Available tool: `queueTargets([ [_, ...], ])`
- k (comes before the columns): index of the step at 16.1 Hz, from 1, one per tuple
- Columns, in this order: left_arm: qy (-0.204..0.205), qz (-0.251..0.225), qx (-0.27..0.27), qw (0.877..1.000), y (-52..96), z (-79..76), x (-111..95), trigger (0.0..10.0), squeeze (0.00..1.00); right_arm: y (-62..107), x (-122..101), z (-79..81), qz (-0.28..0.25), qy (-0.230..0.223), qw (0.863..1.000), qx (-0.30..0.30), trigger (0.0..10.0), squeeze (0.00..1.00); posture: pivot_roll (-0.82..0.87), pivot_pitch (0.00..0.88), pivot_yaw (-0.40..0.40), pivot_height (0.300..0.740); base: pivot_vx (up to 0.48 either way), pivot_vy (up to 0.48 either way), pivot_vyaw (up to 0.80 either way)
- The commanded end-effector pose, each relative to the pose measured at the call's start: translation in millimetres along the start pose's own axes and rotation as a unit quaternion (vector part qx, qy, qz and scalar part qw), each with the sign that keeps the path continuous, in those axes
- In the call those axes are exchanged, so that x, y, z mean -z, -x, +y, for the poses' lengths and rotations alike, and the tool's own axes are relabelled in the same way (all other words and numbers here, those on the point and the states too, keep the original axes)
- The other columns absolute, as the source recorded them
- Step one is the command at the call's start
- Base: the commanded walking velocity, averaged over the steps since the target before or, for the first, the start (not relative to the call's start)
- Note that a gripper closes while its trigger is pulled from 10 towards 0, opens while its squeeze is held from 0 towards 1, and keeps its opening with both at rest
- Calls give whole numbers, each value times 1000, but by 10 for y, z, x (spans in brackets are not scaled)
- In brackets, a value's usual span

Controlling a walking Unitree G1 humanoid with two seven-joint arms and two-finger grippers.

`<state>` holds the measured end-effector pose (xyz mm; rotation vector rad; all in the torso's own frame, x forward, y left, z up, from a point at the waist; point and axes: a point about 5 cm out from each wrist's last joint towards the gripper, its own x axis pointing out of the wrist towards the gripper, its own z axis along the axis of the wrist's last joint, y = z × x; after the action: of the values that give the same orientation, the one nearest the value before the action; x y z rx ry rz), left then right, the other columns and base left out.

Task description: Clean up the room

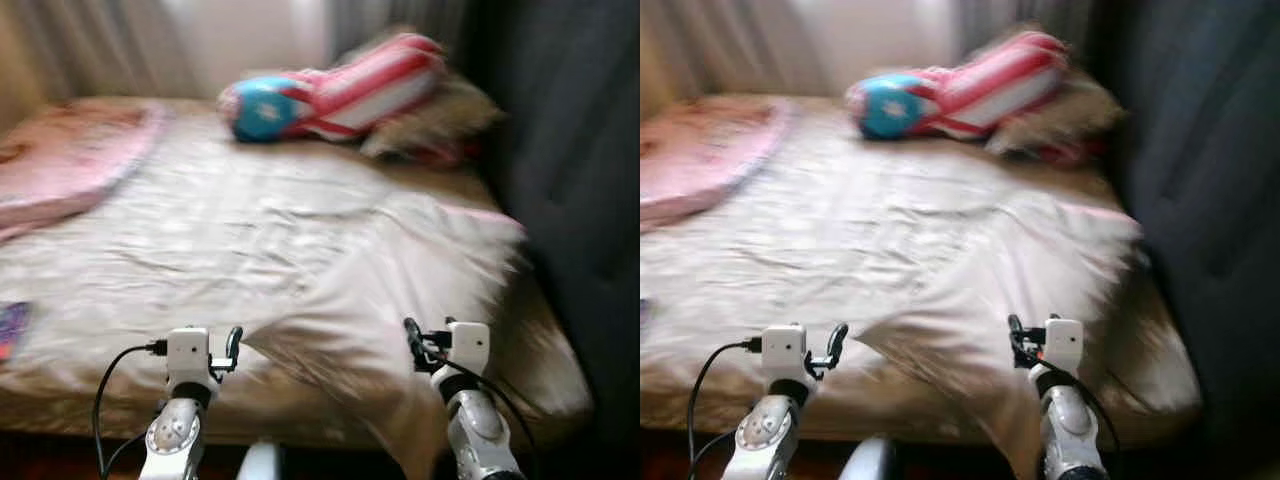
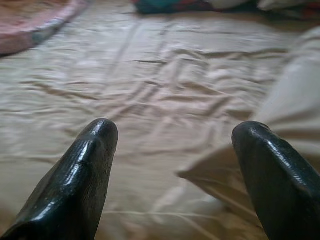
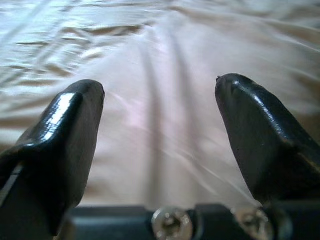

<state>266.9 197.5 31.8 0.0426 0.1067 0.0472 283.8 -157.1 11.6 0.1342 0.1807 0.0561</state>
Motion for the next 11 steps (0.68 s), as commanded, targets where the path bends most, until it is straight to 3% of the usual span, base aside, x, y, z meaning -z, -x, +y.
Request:
queueTargets([
  [1,5,-6,3,1000,-7,-9,-39,10000,0,17,5,-33,0,-2,1000,7,10000,0,-58,0,4,630,349,0,0],
  [7,-1,-2,18,1000,-16,-28,-52,10000,0,50,52,-26,5,-2,1000,29,10000,0,-67,0,25,630,336,0,0],
  [9,-3,-3,23,1000,-28,-55,-64,10000,0,97,157,-110,45,6,998,46,10000,0,-67,0,27,630,0,0,0],
  [10,-5,-2,24,1000,-29,-59,-65,10000,0,128,206,-118,57,5,997,43,10000,804,-66,0,27,630,0,0,0],
  [11,-6,-1,24,1000,-29,-61,-61,10000,0,157,226,-125,56,-6,998,42,10000,1000,-64,0,24,630,0,0,0],
])
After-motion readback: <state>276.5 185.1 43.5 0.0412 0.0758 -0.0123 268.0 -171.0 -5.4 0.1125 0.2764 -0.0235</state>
